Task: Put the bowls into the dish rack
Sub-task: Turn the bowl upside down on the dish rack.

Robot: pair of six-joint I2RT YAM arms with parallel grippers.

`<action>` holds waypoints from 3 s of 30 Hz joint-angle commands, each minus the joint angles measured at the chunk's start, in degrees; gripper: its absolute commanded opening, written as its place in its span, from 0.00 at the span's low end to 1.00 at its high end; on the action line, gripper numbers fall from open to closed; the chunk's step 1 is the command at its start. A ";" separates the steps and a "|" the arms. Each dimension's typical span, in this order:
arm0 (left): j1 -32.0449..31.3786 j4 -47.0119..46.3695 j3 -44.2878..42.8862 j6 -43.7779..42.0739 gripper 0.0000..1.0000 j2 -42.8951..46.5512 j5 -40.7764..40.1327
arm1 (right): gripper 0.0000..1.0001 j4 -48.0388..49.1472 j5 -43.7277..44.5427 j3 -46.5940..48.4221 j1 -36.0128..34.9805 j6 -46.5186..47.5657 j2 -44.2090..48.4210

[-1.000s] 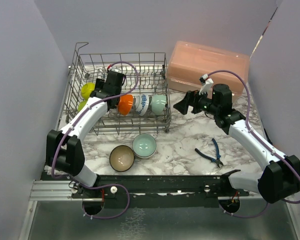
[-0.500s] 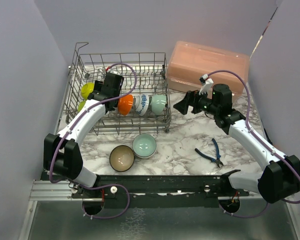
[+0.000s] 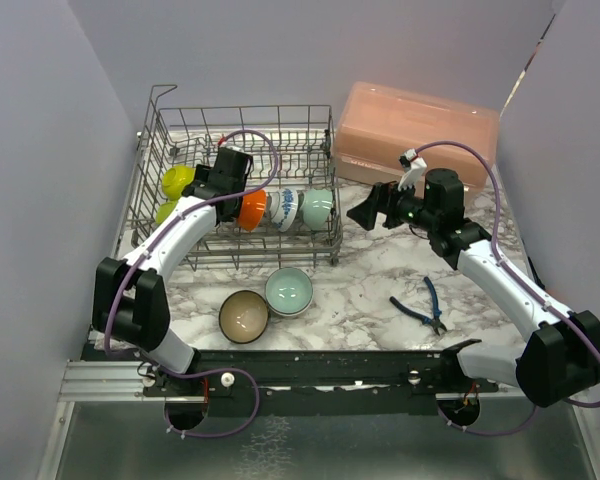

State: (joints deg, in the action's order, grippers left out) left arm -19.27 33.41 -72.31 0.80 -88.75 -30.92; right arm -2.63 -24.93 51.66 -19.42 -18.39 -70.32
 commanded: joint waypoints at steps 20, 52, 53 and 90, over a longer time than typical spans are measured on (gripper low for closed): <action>1.03 4.46 -3.52 2.16 0.00 -8.22 -0.15 | 1.00 0.46 -0.21 -0.72 -0.19 0.54 1.04; 3.51 -1.60 -1.18 1.52 0.99 2.32 5.61 | 1.00 -1.12 -0.69 -0.23 -0.18 0.73 2.48; 3.53 -2.22 -0.83 1.37 0.99 2.80 6.42 | 1.00 -1.14 -0.64 -0.30 -0.18 0.73 2.62; 4.17 0.12 -1.98 0.95 0.81 -4.73 9.49 | 1.00 -0.27 -1.38 -1.12 -0.19 0.10 2.86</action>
State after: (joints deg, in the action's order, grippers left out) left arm -16.12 31.14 -72.97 1.89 -91.77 -18.90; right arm -2.92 -25.23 51.44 -19.42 -18.39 -68.93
